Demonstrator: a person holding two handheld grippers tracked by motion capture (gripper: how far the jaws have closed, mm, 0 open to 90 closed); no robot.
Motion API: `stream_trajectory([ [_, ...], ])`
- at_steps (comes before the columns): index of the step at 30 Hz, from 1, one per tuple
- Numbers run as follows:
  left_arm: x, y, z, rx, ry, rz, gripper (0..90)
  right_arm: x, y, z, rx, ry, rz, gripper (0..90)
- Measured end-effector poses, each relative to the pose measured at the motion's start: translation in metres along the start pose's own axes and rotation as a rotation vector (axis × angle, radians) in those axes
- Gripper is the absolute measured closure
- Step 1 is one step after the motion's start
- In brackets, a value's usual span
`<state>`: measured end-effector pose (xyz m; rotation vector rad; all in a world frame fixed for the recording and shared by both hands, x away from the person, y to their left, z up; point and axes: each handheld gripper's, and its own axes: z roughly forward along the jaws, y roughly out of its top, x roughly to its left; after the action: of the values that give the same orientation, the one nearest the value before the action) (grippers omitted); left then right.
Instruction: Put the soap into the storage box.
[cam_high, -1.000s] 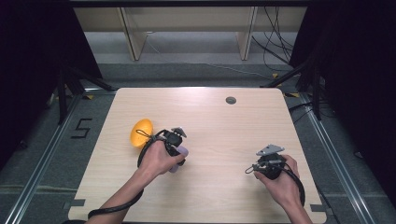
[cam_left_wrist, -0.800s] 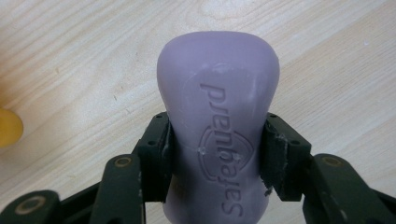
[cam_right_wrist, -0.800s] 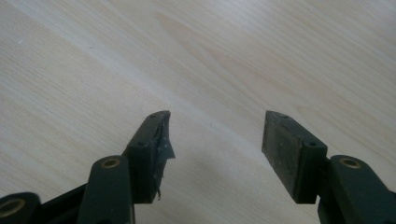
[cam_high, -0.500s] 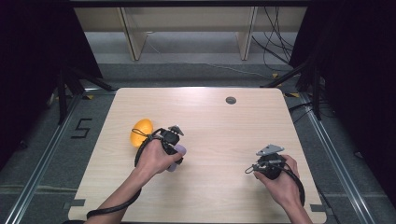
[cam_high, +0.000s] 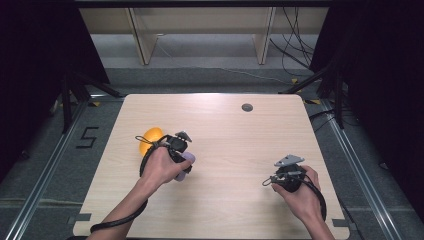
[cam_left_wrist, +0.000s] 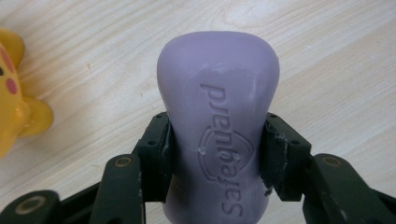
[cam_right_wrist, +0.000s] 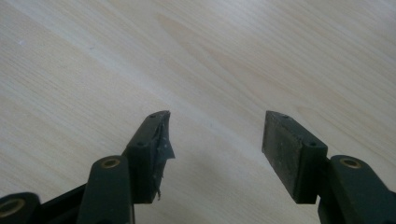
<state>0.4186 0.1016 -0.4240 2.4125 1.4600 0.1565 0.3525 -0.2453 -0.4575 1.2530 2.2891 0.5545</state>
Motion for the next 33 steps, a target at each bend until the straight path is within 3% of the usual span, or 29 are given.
stream_trajectory([
  [7,0.006,0.001,-0.003,0.001,0.002,-0.027,49.0,0.0,0.0,0.001,-0.003,-0.002,-0.002,42.1],
  [14,0.017,0.005,-0.008,-0.006,0.014,-0.026,49.0,0.0,0.0,0.001,-0.002,0.001,-0.003,41.9],
  [16,0.018,0.005,-0.009,-0.015,0.009,-0.046,49.0,0.0,0.0,0.001,-0.002,0.001,-0.004,41.9],
  [18,0.02,0.006,-0.01,-0.01,0.011,-0.036,49.0,0.0,0.0,0.001,-0.002,0.002,-0.002,41.9],
  [19,0.021,0.006,-0.011,-0.01,0.011,-0.06,49.0,0.0,0.0,0.001,-0.002,0.002,-0.003,41.9],
  [22,0.023,0.007,-0.011,-0.005,0.015,-0.064,49.0,0.0,0.0,0.001,-0.002,0.002,-0.003,41.9],
  [26,0.03,0.008,-0.011,-0.043,0.027,-0.079,49.0,0.0,0.0,0.001,-0.002,0.002,-0.003,41.8],
  [33,0.04,0.01,-0.015,-0.045,0.036,-0.092,49.0,0.0,0.0,0.001,-0.004,0.0,-0.003,41.8],
])
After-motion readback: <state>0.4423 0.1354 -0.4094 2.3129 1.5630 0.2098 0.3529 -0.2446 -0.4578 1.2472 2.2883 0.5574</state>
